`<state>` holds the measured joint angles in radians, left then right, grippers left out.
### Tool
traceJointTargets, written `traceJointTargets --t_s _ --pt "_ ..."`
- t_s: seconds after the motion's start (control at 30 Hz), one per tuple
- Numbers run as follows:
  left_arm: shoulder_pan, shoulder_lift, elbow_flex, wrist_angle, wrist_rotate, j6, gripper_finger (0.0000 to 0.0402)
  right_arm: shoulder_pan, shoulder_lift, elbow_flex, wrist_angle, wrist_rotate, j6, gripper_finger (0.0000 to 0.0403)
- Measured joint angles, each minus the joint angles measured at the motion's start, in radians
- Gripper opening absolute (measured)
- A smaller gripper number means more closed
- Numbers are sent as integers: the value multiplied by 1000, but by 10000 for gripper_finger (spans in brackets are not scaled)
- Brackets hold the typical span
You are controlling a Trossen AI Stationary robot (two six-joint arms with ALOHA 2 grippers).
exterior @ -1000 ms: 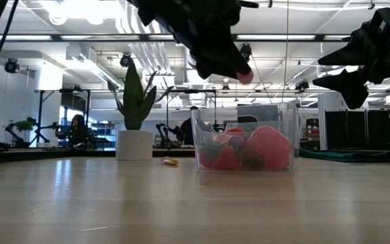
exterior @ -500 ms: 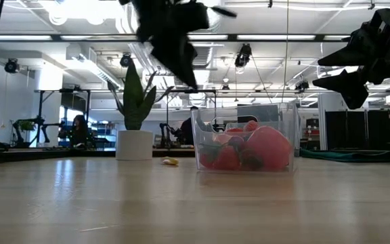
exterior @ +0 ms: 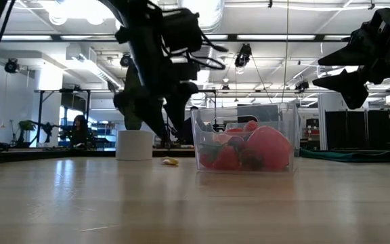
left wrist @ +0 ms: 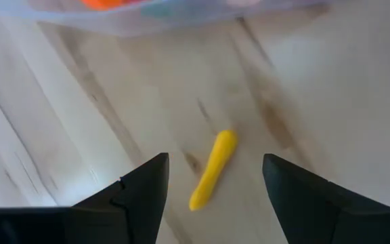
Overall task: Pick and placing Produce into tupperware
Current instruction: Put the yellow corn into the container
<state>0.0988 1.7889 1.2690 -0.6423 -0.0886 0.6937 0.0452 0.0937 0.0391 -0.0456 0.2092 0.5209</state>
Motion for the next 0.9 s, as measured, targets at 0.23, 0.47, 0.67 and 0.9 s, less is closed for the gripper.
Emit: traceJointTargets --t_s 0.23,0.47,0.67,0.9 --pt "61 61 -1 6 1 1 224 0 1 0 0 0 0 226" --pt "74 115 4 12 5 0 224 0 1 0 0 0 0 226" --pt "74 133 4 12 8 -1 223 0 1 0 0 0 0 226" --pt "74 132 6 3 28 -3 179 0 1 0 0 0 0 226"
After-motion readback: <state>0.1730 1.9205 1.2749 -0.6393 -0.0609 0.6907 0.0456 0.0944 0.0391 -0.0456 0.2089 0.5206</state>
